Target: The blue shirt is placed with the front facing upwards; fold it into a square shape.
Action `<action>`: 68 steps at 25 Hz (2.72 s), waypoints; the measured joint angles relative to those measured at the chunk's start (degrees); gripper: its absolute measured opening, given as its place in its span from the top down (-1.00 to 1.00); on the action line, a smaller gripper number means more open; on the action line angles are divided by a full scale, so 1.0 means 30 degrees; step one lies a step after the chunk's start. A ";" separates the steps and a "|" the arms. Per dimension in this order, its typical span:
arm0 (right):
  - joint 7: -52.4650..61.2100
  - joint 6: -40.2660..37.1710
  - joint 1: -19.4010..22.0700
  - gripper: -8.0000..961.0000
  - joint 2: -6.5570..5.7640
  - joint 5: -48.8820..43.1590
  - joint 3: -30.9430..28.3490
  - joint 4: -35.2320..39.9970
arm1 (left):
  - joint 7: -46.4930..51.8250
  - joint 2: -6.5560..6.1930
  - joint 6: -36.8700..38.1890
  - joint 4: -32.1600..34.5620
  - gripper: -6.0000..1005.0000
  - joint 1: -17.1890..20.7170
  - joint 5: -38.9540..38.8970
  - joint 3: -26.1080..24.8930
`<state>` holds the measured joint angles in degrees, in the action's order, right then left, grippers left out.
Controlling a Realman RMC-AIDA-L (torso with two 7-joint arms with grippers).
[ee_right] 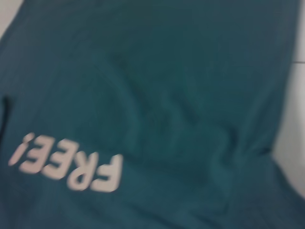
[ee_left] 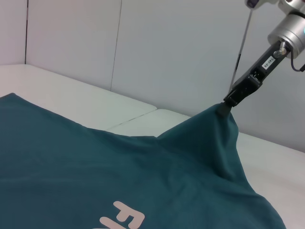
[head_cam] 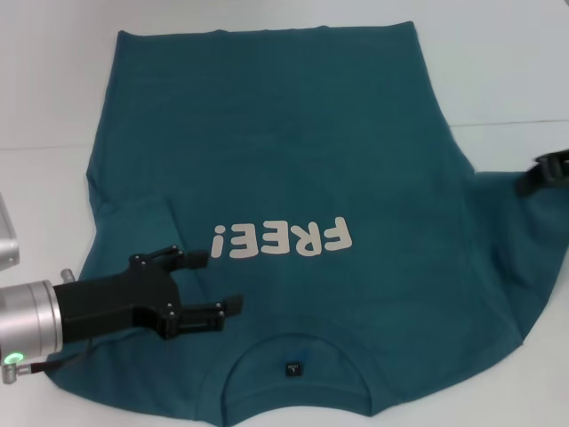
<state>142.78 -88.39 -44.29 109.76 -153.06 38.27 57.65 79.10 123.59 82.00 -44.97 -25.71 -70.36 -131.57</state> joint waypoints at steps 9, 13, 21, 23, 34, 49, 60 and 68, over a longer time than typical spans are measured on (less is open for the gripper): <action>0.1100 -0.0758 -0.2725 0.68 0.1185 -0.2254 0.3202 -0.0183 | 0.0001 -0.0005 0.0207 -0.0178 -0.83 0.0023 -0.0003 0.0001; 0.1482 -0.0416 -0.3797 0.66 0.1749 -0.3257 0.4094 -0.0738 | 0.0000 -0.0006 0.0181 -0.0185 -0.83 0.0005 -0.0008 0.0001; 0.1630 0.0255 -0.4917 0.62 0.2488 -0.3445 0.4467 -0.1758 | 0.0000 -0.0024 0.0190 -0.0211 -0.83 0.0012 -0.0013 -0.0019; 0.1644 0.0373 -0.5008 0.61 0.2631 -0.3431 0.4505 -0.1783 | 0.0000 -0.0029 0.0190 -0.0221 -0.83 0.0010 -0.0013 -0.0031; -0.2402 0.0011 -0.2901 0.00 0.2561 -0.3447 0.5578 0.0976 | 0.0001 -0.0035 0.0139 -0.0213 -0.83 0.0005 -0.0013 -0.0029; -0.8213 -0.0355 -0.1238 -0.04 0.3128 -0.4941 1.1813 0.3159 | 0.0408 0.0071 0.0208 -0.0097 -0.83 0.0149 -0.0011 -0.0029; -0.7295 0.1929 -0.1014 0.09 0.2985 -0.4989 1.4717 0.1939 | 0.0462 0.0083 0.0521 -0.0187 -0.83 0.0305 -0.0014 -0.0241; -0.7053 0.2694 -0.1345 0.26 0.2918 -0.4996 1.5066 0.0484 | 0.0458 0.0084 0.0772 -0.0195 -0.83 0.0387 -0.0012 -0.0264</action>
<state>121.62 -80.31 -48.33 118.51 -168.05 83.46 59.10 80.48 123.84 84.32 -45.56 -24.55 -70.40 -132.36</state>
